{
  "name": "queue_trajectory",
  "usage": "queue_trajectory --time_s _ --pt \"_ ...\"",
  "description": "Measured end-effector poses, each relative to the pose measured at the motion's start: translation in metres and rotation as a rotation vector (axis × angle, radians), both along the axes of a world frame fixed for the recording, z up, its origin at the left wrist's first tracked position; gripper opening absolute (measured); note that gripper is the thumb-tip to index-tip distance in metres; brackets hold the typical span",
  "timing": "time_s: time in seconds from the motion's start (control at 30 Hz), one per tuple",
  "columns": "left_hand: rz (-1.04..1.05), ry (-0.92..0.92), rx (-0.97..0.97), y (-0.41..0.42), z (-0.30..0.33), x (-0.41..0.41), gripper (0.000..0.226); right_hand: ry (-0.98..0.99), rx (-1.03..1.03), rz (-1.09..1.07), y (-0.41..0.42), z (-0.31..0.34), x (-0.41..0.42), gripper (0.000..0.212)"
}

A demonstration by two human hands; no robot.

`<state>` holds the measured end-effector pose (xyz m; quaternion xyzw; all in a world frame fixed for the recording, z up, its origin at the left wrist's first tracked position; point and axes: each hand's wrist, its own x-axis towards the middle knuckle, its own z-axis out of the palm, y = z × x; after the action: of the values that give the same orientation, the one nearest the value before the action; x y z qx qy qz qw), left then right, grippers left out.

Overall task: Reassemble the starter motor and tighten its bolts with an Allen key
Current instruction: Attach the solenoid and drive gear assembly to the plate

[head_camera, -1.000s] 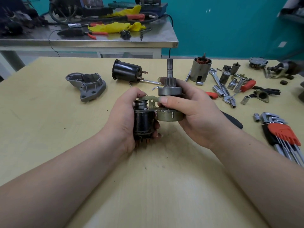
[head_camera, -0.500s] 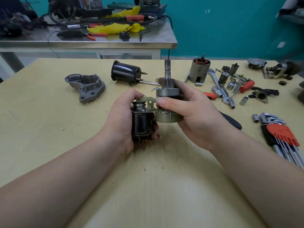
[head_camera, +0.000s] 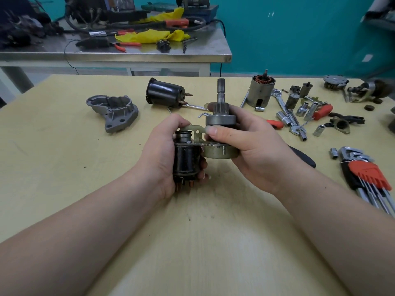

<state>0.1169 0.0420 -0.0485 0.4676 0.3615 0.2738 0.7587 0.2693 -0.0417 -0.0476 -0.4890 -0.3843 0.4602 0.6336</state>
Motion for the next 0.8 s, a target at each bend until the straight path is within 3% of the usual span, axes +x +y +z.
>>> queue_trajectory --time_s 0.6,0.73,0.8 --pt "-0.009 -0.047 -0.017 0.005 -0.006 0.001 0.042 -0.071 -0.021 -0.030 0.000 0.000 0.000 0.055" --pt "0.006 -0.084 -0.049 0.009 -0.003 -0.003 0.039 -0.285 -0.064 -0.114 -0.008 0.018 0.012 0.069" --pt "0.051 -0.130 -0.042 0.018 0.001 -0.010 0.037 -0.389 -0.029 -0.294 -0.012 0.031 0.027 0.053"
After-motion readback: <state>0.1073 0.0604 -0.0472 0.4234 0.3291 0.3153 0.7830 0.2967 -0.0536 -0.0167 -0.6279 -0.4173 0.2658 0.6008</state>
